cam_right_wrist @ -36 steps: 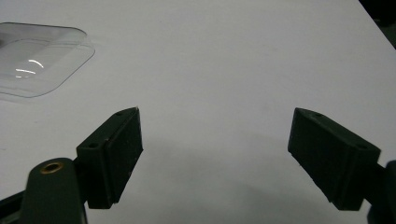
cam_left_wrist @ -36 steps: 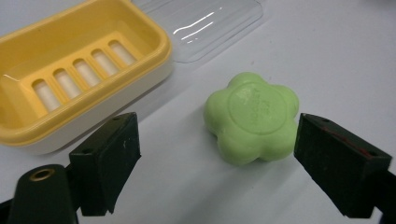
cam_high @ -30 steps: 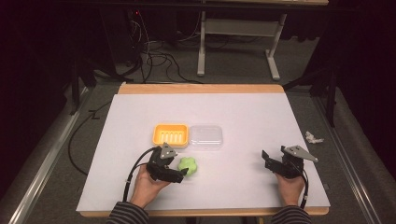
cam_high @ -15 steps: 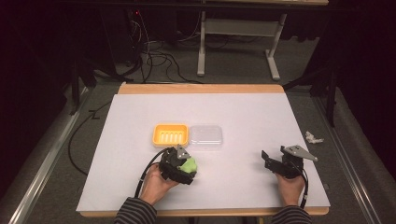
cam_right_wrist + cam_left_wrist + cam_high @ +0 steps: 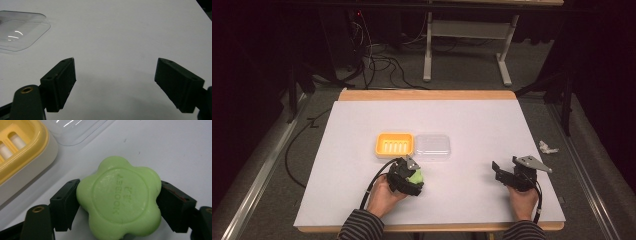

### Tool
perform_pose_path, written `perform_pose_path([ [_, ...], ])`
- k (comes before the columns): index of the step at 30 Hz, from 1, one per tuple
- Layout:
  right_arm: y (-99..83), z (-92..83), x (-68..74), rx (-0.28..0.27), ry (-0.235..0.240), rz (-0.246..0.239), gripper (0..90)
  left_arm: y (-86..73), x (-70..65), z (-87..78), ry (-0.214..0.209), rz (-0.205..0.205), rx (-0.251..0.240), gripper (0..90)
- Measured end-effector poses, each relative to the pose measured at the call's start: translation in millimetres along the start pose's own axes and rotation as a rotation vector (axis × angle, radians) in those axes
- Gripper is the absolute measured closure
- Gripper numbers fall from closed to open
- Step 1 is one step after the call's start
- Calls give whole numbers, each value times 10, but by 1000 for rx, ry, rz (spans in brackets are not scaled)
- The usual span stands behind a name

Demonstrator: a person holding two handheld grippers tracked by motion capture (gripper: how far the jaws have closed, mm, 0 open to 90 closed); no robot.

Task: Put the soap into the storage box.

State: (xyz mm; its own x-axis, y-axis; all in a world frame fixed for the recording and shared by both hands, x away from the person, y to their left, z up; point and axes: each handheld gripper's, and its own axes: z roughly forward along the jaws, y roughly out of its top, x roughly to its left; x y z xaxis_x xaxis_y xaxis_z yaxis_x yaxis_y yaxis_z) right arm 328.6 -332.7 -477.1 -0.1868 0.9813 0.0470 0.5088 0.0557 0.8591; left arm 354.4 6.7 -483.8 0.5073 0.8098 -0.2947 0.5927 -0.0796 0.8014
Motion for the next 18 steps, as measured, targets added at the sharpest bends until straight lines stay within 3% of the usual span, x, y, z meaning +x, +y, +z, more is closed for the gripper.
perform_pose_path([
  [4, 0, 0, 0, 0, -1, 1, 175, 0, 21, -8, -23, 7, 7, 254],
  [18, 1, 2, 0, 4, -2, 9, 175, 22, 21, -8, -2, -20, 9, 261],
])
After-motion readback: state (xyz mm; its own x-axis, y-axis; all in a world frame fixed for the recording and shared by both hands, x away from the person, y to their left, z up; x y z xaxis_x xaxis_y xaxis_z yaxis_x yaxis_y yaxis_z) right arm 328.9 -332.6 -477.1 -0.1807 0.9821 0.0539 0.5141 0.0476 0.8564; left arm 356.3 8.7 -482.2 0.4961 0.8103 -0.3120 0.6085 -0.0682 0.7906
